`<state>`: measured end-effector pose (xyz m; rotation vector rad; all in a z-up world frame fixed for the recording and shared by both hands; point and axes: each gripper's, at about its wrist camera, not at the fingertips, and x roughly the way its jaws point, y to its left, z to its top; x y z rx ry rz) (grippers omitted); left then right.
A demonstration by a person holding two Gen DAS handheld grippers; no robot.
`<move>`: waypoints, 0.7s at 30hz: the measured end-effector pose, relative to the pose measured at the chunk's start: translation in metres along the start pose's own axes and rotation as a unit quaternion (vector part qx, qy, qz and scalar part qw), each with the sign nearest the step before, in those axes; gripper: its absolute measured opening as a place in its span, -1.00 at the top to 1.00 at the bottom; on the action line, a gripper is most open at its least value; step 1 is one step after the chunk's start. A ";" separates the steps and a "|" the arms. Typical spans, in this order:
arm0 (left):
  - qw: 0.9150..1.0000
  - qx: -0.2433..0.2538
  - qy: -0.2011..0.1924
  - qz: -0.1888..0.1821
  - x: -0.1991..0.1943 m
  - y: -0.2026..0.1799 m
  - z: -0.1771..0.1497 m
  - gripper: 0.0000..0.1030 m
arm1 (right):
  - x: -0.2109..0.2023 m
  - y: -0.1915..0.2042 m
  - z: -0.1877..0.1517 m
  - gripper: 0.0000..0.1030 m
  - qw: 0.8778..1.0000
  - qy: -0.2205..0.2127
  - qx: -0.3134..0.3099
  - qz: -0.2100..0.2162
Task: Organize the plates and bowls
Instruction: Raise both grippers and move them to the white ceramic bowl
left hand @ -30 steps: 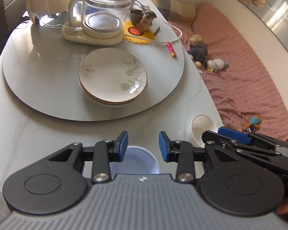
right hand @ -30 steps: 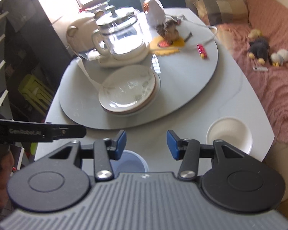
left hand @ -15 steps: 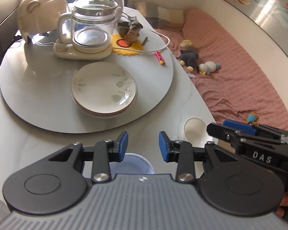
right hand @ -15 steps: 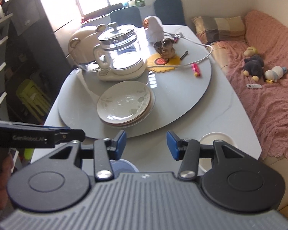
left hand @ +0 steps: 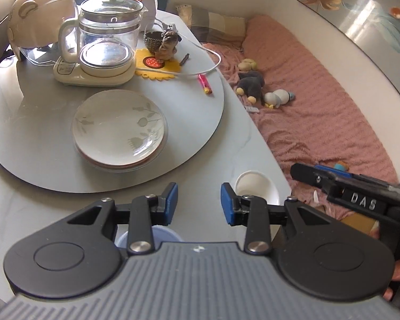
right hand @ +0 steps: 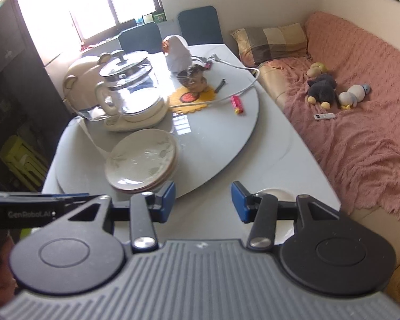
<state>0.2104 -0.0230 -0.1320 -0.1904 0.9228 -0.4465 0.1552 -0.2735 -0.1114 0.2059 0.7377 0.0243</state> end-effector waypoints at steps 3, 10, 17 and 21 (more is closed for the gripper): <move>1.000 -0.015 0.004 0.007 0.012 -0.014 0.002 0.21 | 0.004 -0.020 0.012 0.04 1.000 -0.004 -0.009 0.011; 0.999 -0.034 0.016 0.029 0.041 -0.047 0.008 0.21 | 0.025 -0.063 0.028 0.04 0.999 0.011 0.003 0.036; 0.997 -0.063 0.031 0.043 0.065 -0.067 0.010 0.21 | 0.039 -0.099 0.032 0.04 0.998 0.017 0.011 0.051; 0.994 -0.095 0.043 0.044 0.087 -0.074 0.012 0.21 | 0.047 -0.126 0.034 0.04 0.997 0.028 0.022 0.062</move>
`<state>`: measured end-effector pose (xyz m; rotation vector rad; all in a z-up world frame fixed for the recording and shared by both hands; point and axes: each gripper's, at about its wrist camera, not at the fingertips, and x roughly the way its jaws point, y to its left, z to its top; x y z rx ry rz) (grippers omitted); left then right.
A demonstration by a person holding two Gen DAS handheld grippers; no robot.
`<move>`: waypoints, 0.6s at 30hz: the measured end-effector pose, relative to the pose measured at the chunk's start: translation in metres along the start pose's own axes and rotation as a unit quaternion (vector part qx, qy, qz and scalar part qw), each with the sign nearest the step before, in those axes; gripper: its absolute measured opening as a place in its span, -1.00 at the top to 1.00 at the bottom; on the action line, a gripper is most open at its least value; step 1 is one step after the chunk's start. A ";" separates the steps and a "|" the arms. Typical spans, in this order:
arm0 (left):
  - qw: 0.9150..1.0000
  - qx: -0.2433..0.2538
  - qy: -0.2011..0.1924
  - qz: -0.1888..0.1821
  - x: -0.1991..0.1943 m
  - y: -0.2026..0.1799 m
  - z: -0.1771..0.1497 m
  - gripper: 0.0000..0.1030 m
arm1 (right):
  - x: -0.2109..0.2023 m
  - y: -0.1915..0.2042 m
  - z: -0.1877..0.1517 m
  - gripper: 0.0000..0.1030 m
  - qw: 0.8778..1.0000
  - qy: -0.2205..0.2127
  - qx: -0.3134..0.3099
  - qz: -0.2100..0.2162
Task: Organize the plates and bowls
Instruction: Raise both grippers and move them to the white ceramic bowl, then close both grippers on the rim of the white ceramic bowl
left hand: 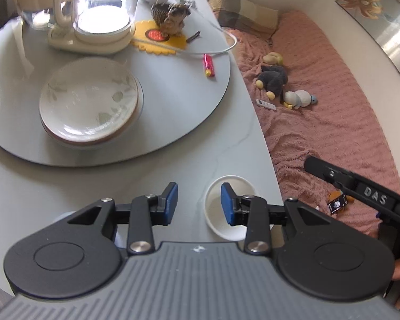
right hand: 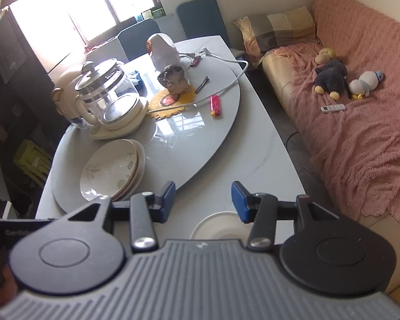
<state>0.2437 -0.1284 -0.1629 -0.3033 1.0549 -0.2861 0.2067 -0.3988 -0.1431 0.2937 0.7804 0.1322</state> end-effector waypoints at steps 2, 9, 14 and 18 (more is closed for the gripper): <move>1.000 -0.011 0.010 -0.002 0.013 -0.005 0.002 0.21 | 0.005 -0.013 0.002 0.04 1.000 0.007 -0.006 0.004; 0.999 -0.021 0.046 0.006 0.056 -0.024 0.010 0.21 | 0.024 -0.048 0.004 0.04 0.998 0.034 -0.049 0.004; 0.996 -0.022 0.081 0.008 0.088 -0.032 0.011 0.21 | 0.050 -0.068 -0.002 0.04 0.995 0.081 -0.044 0.029; 0.992 -0.001 0.125 0.018 0.117 -0.035 0.012 0.21 | 0.070 -0.074 -0.010 0.04 0.991 0.122 -0.042 0.047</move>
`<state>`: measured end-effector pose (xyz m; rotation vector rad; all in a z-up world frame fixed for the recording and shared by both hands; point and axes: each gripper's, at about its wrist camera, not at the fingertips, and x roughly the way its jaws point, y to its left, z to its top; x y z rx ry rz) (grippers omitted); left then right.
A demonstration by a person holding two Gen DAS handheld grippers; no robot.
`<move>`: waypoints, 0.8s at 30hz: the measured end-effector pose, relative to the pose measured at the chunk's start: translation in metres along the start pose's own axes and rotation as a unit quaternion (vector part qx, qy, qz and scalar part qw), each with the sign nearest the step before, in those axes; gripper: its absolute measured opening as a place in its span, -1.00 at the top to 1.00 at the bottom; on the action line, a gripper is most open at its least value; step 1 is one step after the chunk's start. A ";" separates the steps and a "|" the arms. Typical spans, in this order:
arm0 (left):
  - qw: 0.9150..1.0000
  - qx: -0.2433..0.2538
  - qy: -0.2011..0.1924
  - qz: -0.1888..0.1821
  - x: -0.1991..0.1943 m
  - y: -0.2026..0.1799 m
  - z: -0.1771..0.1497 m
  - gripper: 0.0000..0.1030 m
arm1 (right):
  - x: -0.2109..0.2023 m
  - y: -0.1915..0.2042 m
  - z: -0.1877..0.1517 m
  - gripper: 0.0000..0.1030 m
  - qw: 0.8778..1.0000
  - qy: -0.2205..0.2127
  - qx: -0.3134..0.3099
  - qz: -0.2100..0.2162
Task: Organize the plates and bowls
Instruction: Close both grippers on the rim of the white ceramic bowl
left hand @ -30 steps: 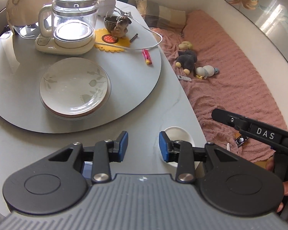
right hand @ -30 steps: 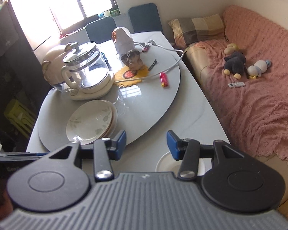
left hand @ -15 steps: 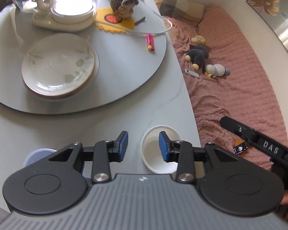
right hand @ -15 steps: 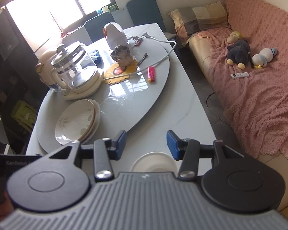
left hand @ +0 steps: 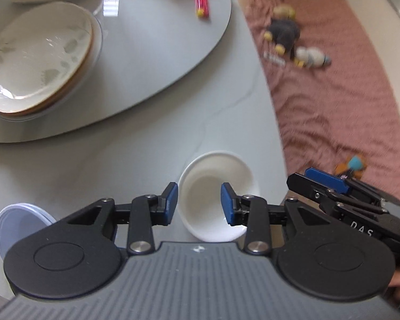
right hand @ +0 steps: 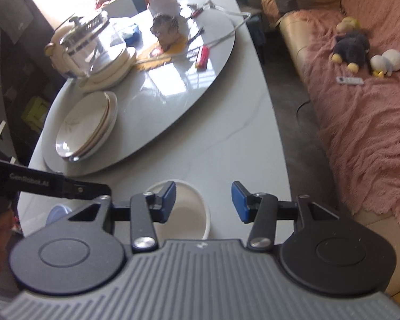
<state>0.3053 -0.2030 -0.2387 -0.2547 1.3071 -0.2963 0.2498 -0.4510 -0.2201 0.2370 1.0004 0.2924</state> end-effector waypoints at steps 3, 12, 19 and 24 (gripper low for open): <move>1.000 -0.002 0.021 0.000 0.019 0.003 0.004 0.21 | 0.016 -0.005 -0.004 0.05 0.999 0.028 0.014 0.014; 0.996 -0.064 0.057 0.001 0.063 0.023 0.003 0.21 | 0.053 -0.020 -0.016 0.25 0.995 0.082 0.046 0.023; 0.996 -0.059 0.060 0.013 0.075 0.017 0.001 0.21 | 0.059 -0.025 -0.018 0.38 0.992 0.098 0.069 0.043; 0.996 -0.058 0.065 0.021 0.080 0.018 0.005 0.22 | 0.064 -0.023 -0.018 0.41 0.992 0.101 0.053 0.048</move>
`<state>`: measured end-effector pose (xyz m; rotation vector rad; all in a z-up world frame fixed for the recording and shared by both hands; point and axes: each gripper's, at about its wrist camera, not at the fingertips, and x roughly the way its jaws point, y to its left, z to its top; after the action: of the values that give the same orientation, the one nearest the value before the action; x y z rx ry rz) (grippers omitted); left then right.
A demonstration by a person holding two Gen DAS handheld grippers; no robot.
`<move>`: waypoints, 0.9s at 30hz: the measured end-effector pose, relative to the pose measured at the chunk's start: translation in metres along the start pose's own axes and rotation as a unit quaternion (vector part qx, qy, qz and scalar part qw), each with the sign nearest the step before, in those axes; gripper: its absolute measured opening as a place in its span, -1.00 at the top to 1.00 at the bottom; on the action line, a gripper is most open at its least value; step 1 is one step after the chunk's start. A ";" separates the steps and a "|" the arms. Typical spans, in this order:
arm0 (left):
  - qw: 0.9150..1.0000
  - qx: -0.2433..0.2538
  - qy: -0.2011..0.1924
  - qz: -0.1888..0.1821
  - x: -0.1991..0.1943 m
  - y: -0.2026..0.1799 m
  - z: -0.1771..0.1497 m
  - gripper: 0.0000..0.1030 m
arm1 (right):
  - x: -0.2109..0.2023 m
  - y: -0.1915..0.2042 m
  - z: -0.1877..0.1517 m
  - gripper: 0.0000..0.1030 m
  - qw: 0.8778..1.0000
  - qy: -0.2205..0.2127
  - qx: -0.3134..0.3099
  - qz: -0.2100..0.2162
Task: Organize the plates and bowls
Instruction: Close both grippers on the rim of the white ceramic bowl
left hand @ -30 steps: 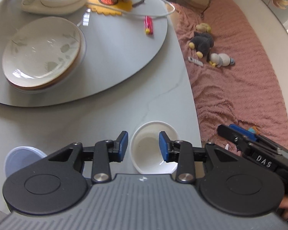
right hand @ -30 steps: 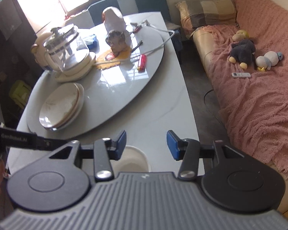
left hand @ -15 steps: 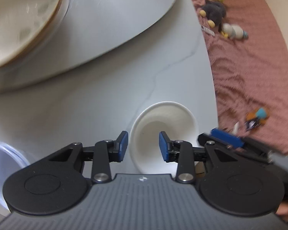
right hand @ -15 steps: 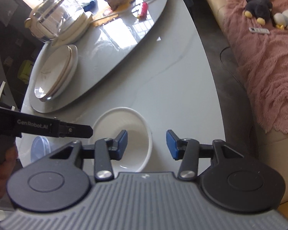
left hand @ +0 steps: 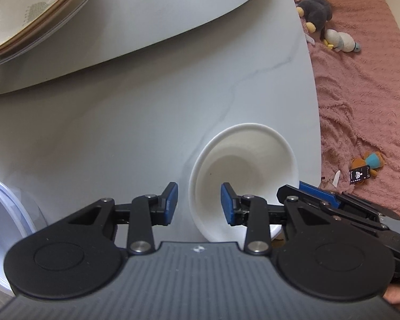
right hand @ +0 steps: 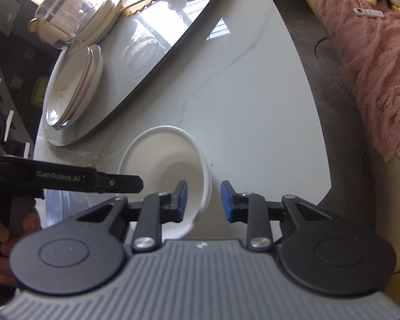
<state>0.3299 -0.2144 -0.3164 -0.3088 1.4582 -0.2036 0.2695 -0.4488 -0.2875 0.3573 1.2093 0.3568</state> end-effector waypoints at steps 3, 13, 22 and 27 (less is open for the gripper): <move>1.000 0.002 -0.005 0.000 0.000 0.000 0.001 0.22 | 0.003 -0.001 0.000 0.51 1.000 0.004 0.005 0.005; 1.000 0.004 -0.001 0.015 0.000 0.004 0.000 0.43 | 0.007 0.005 -0.013 0.65 1.000 0.009 0.012 -0.001; 1.000 0.004 0.000 0.016 -0.005 0.012 -0.004 0.82 | 0.009 0.010 -0.019 0.74 1.000 0.005 0.006 -0.011; 1.000 0.014 -0.007 0.006 -0.013 0.013 -0.010 0.87 | 0.006 0.014 -0.021 0.75 1.000 0.008 0.004 -0.012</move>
<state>0.3184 -0.1993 -0.3093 -0.2769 1.4426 -0.2117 0.2506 -0.4321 -0.2929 0.3474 1.2299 0.3339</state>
